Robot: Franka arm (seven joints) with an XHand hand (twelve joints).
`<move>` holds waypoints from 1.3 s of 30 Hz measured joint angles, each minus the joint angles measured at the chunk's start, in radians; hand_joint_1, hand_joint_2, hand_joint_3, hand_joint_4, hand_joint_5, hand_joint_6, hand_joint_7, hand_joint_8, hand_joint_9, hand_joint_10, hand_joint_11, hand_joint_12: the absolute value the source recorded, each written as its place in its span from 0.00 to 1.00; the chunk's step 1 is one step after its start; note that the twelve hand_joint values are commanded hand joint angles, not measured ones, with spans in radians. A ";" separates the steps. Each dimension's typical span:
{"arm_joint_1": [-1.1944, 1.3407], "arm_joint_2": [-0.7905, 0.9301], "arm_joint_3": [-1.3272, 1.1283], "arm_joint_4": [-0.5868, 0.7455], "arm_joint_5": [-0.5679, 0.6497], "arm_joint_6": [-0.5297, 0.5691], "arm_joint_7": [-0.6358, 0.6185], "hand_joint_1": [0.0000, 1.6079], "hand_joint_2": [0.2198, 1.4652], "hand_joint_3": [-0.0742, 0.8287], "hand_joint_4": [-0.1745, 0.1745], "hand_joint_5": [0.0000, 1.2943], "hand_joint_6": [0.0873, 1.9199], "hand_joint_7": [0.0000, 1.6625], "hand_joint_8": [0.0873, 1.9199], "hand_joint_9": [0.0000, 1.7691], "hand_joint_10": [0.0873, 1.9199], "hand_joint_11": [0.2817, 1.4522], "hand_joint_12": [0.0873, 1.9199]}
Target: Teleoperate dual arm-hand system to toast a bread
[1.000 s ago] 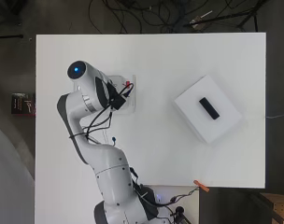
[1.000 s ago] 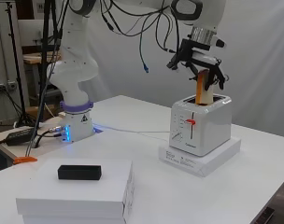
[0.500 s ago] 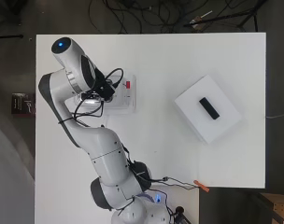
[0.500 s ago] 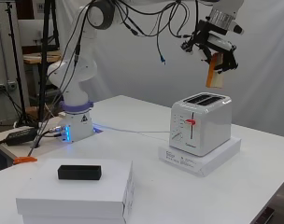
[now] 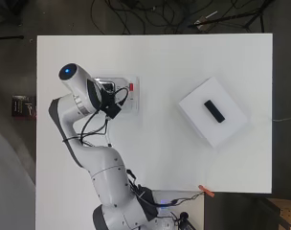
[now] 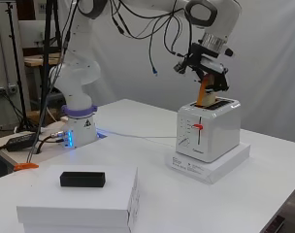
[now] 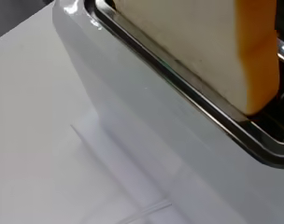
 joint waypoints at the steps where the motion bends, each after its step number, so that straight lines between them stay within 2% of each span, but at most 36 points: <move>1: -0.001 -0.018 -0.003 -0.012 0.005 0.014 -0.002 0.57 0.80 0.08 1.00 0.61 0.65 0.74 0.41 0.70 0.69 0.38 0.81; 6: 0.001 -0.008 -0.019 0.070 0.005 0.003 -0.003 0.57 0.80 0.08 1.00 0.61 0.65 0.71 0.42 0.67 0.69 0.32 0.74; 10: 0.000 0.039 -0.029 0.170 0.013 -0.078 -0.012 0.57 0.80 0.08 1.00 0.61 0.65 0.71 0.40 0.66 0.67 0.30 0.69; 11: -0.001 0.040 -0.032 0.176 0.015 -0.087 -0.014 0.57 0.80 0.08 1.00 0.62 0.65 0.71 0.37 0.66 0.63 0.29 0.65; 12: -0.003 0.036 -0.037 0.171 0.018 -0.080 -0.016 0.65 0.77 0.08 0.64 0.62 0.61 0.70 0.41 0.67 0.59 0.28 0.60; 13: -0.005 0.029 -0.045 0.156 0.022 -0.056 -0.020 0.70 0.76 0.08 0.35 0.62 0.58 0.68 0.45 0.67 0.54 0.28 0.56; 14: -0.007 0.024 -0.054 0.136 0.026 -0.023 -0.023 0.74 0.75 0.08 0.18 0.63 0.55 0.67 0.47 0.68 0.50 0.28 0.53; 15: -0.009 0.021 -0.061 0.120 0.029 0.004 -0.023 0.76 0.74 0.08 0.08 0.63 0.54 0.67 0.48 0.69 0.48 0.29 0.51; 17: -0.011 0.022 -0.069 0.105 0.035 0.034 -0.021 0.77 0.73 0.08 0.01 0.64 0.51 0.66 0.49 0.69 0.47 0.29 0.52; 24: -0.013 0.062 -0.080 0.140 0.059 0.042 -0.033 0.78 0.73 0.08 0.00 0.67 0.47 0.66 0.50 0.71 0.54 0.30 0.66; 26: -0.012 0.056 -0.077 0.126 0.059 0.041 -0.078 0.78 0.72 0.08 0.00 0.66 0.49 0.68 0.47 0.71 0.46 0.28 0.59; 29: -0.011 0.071 -0.070 0.134 0.060 0.027 -0.178 0.78 0.72 0.08 0.00 0.65 0.52 0.69 0.42 0.74 0.29 0.28 0.47; 31: -0.011 0.078 -0.069 0.138 0.072 0.021 -0.199 0.78 0.72 0.08 0.01 0.65 0.53 0.70 0.41 0.75 0.23 0.29 0.44; 34: -0.009 0.084 -0.067 0.143 0.086 0.008 -0.167 0.78 0.72 0.08 0.06 0.64 0.55 0.70 0.40 0.76 0.17 0.29 0.43; 35: -0.008 0.085 -0.066 0.144 0.088 0.003 -0.151 0.60 0.74 0.08 0.30 0.58 0.39 0.64 0.28 0.71 0.12 0.27 0.31; 36: -0.007 0.086 -0.065 0.145 0.091 -0.001 -0.143 0.36 0.66 0.07 0.43 0.41 0.21 0.50 0.14 0.56 0.05 0.22 0.18; 37: -0.006 0.092 -0.065 0.150 0.093 -0.011 -0.141 0.19 0.57 0.06 0.49 0.27 0.09 0.36 0.05 0.44 0.00 0.18 0.08; 38: -0.003 0.103 -0.064 0.166 0.091 -0.030 -0.141 0.09 0.53 0.07 0.50 0.17 0.02 0.28 0.00 0.36 0.00 0.16 0.02; 39: 0.000 0.118 -0.064 0.188 0.086 -0.055 -0.139 0.04 0.53 0.08 0.49 0.12 0.00 0.24 0.00 0.32 0.00 0.15 0.00</move>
